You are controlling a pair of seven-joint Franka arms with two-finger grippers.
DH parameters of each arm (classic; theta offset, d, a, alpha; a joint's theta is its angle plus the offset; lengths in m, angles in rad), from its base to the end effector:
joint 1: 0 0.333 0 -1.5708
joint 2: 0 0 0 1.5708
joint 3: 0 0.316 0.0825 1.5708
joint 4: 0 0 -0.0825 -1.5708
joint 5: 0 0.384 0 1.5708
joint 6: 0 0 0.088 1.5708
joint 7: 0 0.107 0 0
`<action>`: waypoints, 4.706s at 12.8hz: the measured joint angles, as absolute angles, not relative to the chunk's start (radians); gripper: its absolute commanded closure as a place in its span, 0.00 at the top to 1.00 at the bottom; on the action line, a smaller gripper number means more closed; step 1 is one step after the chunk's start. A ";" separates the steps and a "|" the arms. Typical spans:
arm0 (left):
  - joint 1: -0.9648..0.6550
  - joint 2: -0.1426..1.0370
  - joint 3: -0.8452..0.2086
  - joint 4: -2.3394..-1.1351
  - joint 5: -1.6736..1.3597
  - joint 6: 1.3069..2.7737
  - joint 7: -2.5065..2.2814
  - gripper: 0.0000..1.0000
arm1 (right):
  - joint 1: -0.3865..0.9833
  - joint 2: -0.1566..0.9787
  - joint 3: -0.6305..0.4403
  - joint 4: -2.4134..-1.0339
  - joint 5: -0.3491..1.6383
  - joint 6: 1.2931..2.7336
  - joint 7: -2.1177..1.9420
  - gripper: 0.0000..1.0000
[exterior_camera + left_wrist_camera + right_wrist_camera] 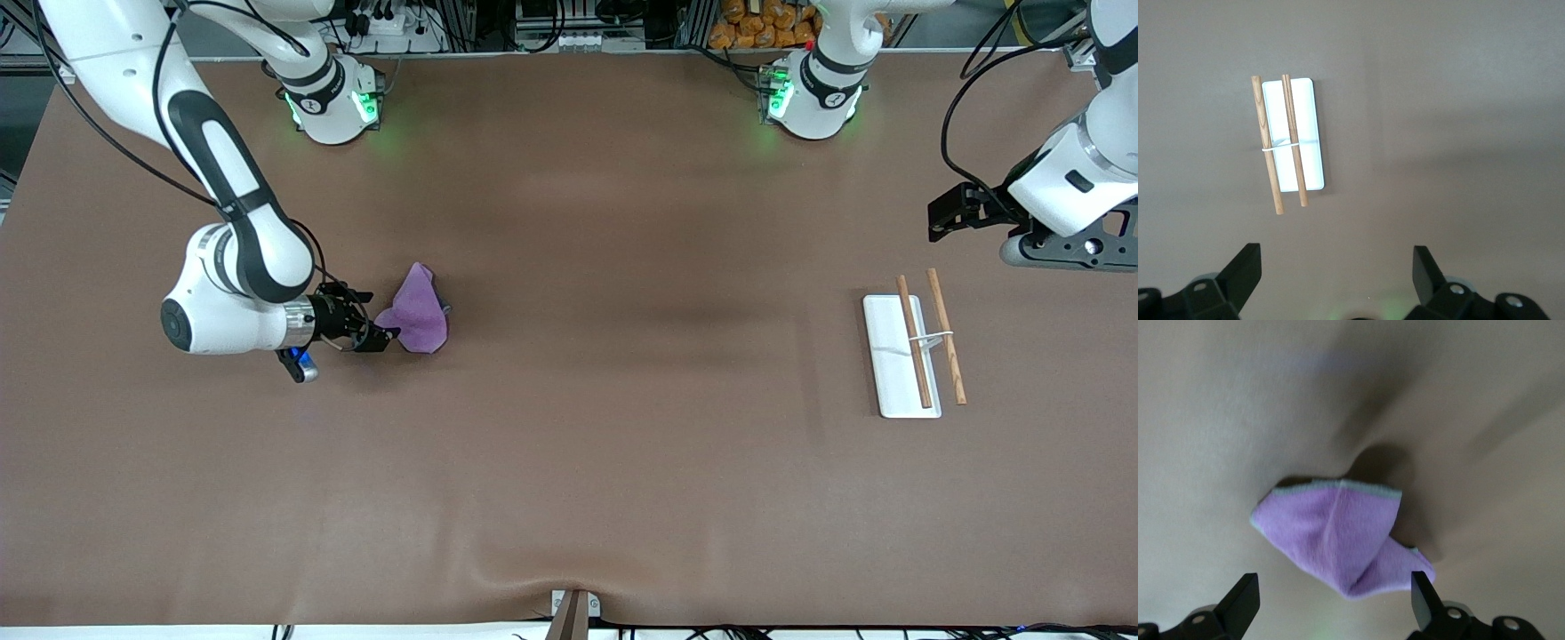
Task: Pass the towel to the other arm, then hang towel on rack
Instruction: 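Lower the right gripper onto the purple towel and close on it, then lift the towel with the right gripper toward the table middle, then hold the towel with the right gripper while the left gripper reaches it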
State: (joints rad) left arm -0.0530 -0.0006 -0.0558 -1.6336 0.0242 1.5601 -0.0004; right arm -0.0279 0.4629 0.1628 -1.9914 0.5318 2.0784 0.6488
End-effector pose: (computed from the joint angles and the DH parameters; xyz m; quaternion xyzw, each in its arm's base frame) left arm 0.5477 -0.0572 0.5944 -0.9978 0.0544 0.0357 0.0141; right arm 0.5629 0.1015 0.2122 -0.8652 0.4023 0.2588 0.1505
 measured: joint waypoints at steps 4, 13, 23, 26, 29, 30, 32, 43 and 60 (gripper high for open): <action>-0.054 -0.001 -0.065 -1.634 0.024 1.564 -0.012 1.00 | -0.027 0.510 0.160 -1.979 0.533 2.129 0.649 0.77; -0.053 -0.001 -0.068 -1.636 0.024 1.579 -0.020 1.00 | -0.020 0.542 0.162 -1.963 0.533 2.102 0.651 0.00; -0.052 -0.001 -0.068 -1.657 0.024 1.589 -0.020 1.00 | -0.019 0.509 0.172 -1.602 0.545 1.667 0.940 0.00; -0.053 -0.001 -0.069 -1.659 0.024 1.591 -0.020 1.00 | 0.052 0.507 0.191 -1.501 0.611 1.660 1.125 0.00; -0.054 -0.001 -0.071 -1.660 0.024 1.595 -0.027 1.00 | 0.170 0.508 0.194 -1.430 0.628 1.767 1.292 0.00; -0.054 -0.001 -0.075 -1.660 0.024 1.596 -0.045 1.00 | 0.202 0.508 0.194 -1.418 0.640 1.828 1.342 0.00; -0.054 -0.001 -0.084 -1.660 0.024 1.596 -0.070 1.00 | 0.257 0.516 0.194 -1.390 0.674 1.958 1.450 0.00; -0.063 0.119 -0.096 -1.659 -0.344 1.741 -0.325 1.00 | 0.510 0.627 0.194 -1.269 0.696 2.506 1.783 0.00; -0.231 0.419 -0.103 -1.494 -0.530 2.093 -0.533 0.65 | 0.637 0.673 0.186 -1.255 0.665 2.659 1.818 0.00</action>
